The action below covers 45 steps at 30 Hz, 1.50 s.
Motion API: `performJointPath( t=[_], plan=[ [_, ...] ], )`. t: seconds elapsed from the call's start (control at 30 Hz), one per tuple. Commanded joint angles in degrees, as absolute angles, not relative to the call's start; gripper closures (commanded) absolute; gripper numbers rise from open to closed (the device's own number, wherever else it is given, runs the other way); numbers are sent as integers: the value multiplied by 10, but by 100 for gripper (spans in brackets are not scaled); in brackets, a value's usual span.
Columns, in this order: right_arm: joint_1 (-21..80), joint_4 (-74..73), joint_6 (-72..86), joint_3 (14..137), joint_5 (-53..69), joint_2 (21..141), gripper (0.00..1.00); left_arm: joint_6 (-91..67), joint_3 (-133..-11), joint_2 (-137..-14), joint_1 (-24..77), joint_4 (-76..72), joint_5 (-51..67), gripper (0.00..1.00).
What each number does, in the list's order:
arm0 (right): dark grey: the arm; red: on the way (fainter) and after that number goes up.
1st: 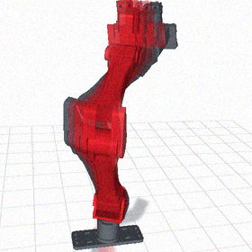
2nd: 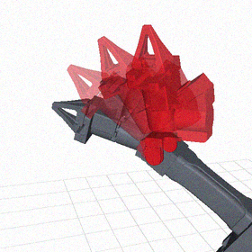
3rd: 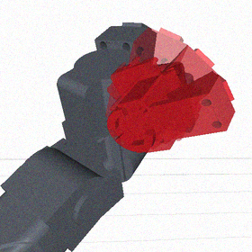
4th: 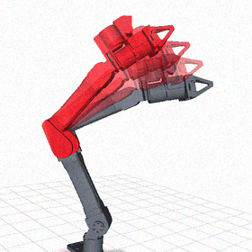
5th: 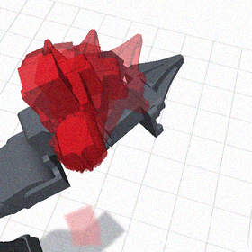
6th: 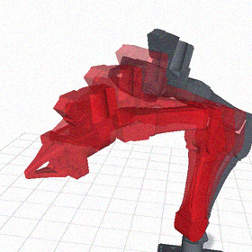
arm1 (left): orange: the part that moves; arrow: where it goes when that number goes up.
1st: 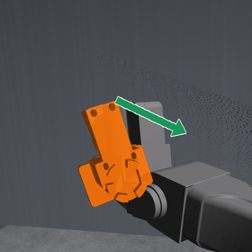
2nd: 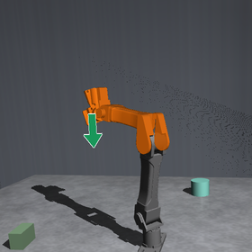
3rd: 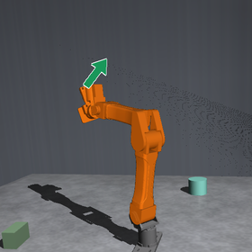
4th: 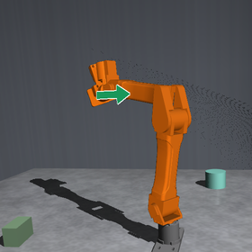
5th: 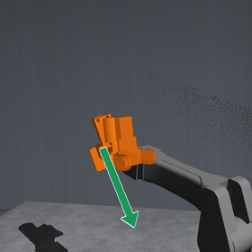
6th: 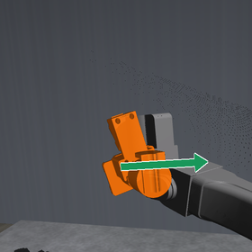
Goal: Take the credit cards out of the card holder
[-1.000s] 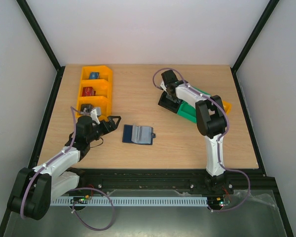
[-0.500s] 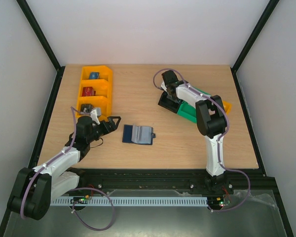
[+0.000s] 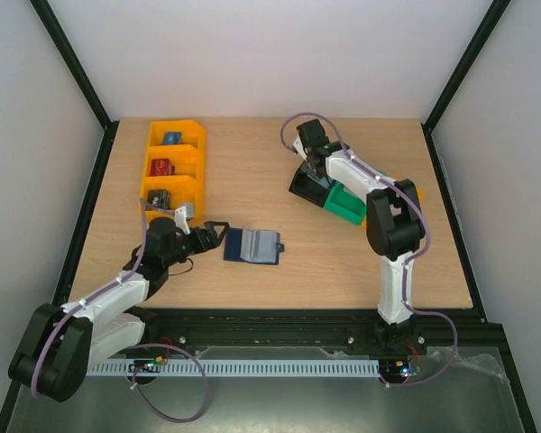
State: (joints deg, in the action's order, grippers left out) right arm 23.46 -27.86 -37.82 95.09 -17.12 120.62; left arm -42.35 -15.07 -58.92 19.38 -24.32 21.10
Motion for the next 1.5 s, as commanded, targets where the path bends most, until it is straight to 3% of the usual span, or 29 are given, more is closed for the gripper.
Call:
performJointPath(
  t=[0.0,0.13,0.27,0.4,0.77,0.97,1.47],
  plan=[
    [249,-269,-245,972,-131,1110,33,-437,-132,-589,209,-274,224,1],
    [260,-252,-71,931,-34,1034,32,-446,-123,-593,221,-280,221,1],
    [271,-150,137,793,135,951,34,-451,-120,-600,235,-280,215,1],
    [302,-58,264,658,146,891,36,-456,-117,-607,242,-276,211,1],
    [421,-115,323,552,100,910,37,-450,-115,-650,260,-258,202,1],
    [459,-70,338,525,134,955,38,-324,-110,-679,298,-232,179,1],
    [479,62,401,508,210,1011,42,-322,-107,-690,324,-272,191,1]
  ],
)
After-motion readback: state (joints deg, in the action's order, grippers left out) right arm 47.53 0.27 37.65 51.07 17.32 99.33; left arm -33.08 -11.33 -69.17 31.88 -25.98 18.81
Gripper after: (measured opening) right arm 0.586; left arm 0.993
